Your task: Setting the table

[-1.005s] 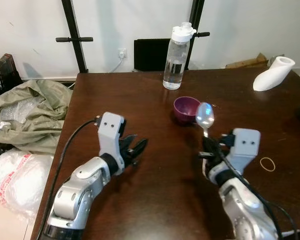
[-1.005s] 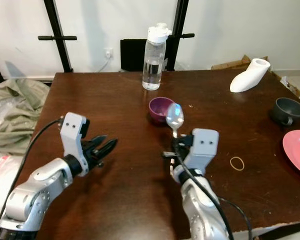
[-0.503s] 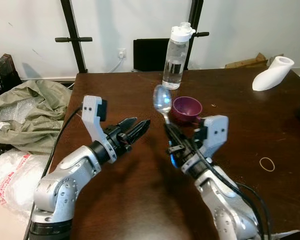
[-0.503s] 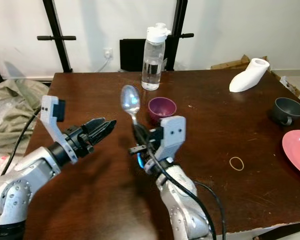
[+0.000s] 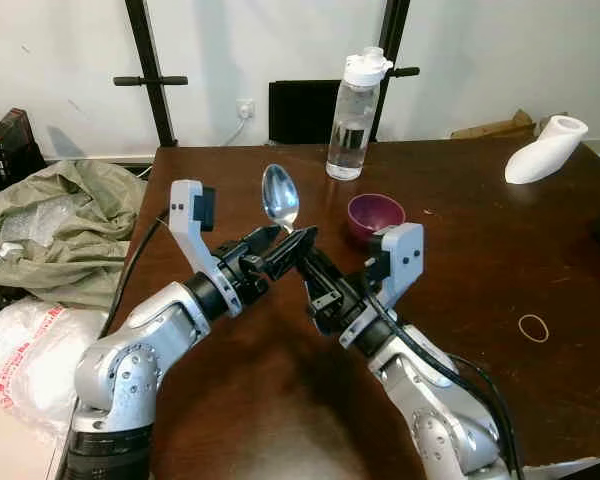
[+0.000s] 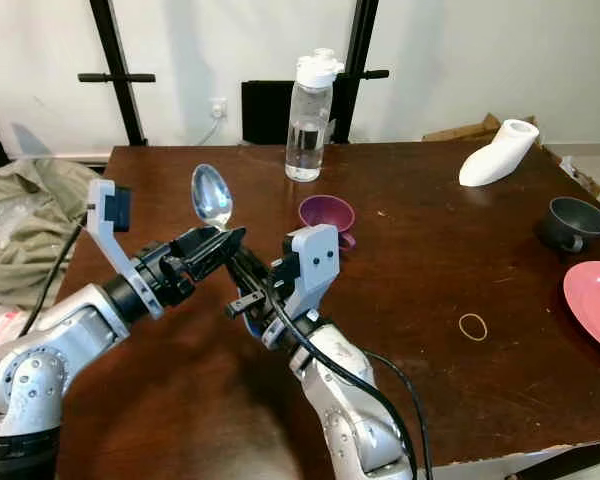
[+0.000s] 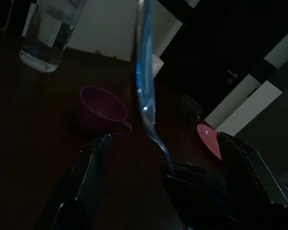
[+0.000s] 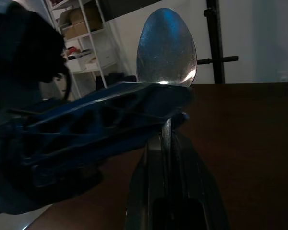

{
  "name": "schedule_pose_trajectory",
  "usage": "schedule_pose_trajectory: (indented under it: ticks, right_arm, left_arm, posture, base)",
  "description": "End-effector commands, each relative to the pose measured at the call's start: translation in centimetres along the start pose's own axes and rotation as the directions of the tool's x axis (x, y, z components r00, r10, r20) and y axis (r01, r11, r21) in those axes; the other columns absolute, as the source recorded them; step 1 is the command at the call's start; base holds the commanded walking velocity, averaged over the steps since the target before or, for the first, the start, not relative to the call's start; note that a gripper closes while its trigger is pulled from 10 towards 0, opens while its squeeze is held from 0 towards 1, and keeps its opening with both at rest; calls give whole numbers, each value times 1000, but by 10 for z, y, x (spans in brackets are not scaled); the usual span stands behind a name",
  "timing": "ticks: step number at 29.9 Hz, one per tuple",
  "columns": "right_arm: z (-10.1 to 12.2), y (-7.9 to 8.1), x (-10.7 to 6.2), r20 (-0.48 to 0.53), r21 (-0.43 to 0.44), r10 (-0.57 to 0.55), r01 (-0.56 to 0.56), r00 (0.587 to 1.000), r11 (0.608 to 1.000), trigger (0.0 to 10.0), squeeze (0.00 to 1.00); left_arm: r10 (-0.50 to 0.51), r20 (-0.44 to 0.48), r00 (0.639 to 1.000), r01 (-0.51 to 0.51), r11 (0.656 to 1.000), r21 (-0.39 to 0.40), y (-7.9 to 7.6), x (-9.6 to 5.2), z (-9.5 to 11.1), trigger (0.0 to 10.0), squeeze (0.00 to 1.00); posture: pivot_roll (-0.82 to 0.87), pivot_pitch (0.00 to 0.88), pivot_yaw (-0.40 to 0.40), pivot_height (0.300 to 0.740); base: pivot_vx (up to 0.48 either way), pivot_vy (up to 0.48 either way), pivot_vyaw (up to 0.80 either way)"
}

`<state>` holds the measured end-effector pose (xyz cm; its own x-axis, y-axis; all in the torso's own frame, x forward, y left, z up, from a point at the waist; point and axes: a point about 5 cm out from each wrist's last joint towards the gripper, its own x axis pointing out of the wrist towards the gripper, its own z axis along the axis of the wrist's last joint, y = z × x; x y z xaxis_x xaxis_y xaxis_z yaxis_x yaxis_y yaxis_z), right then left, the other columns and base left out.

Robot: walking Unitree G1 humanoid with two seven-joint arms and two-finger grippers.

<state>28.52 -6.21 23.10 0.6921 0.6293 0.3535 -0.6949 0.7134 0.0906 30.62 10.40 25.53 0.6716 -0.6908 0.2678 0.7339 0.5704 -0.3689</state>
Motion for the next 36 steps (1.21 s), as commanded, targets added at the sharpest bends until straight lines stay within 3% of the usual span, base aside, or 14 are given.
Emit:
schedule_pose_trajectory:
  ticks: [1,3,27,28,33,34,35,36]
  right_arm:
    - [2,6,1,12,12,35,-36,999,999,10000,0]
    - [2,7,1,9,13,41,-41,999,999,10000,0]
    - [-1,-1,-2,-5,18,3,-3,1000,1000,10000,0]
    - [-1,-1,-2,-2,20,2,-2,1000,1000,10000,1000]
    - [0,-2,-3,4,22,-5,5,1000,1000,10000,1000]
    - [4,-7,-5,13,29,-17,16,1000,999,10000,71]
    - [4,-7,-5,13,29,-17,16,1000,999,10000,71]
    - [7,-10,-8,20,41,-21,20,1000,999,10000,0]
  left_arm:
    - [-1,-7,1000,0,1000,-18,0,1,-1,7882,0]
    - [11,0,1000,-11,1000,-21,2,1,0,0,0]
    - [32,26,999,-31,998,-47,6,-1,4,0,0]
    - [31,27,999,-30,998,-48,6,-1,4,0,0]
    - [32,25,999,-31,998,-48,6,-1,4,0,0]
    - [69,13,998,-69,997,-36,10,-2,2,0,0]
    - [69,13,998,-69,997,-36,10,-2,2,0,0]
    - [96,7,995,-96,995,-28,14,-3,1,10000,0]
  posture:
    - [29,135,69,740]
    - [27,138,68,740]
    - [23,144,65,740]
    - [23,144,65,740]
    - [23,145,65,740]
    - [29,149,63,740]
    - [29,149,63,740]
    - [31,152,63,740]
  base:
    - [0,0,0]
    - [0,0,0]
    - [0,0,0]
    - [0,0,0]
    - [0,0,0]
    - [0,0,0]
    - [0,0,0]
    - [0,0,0]
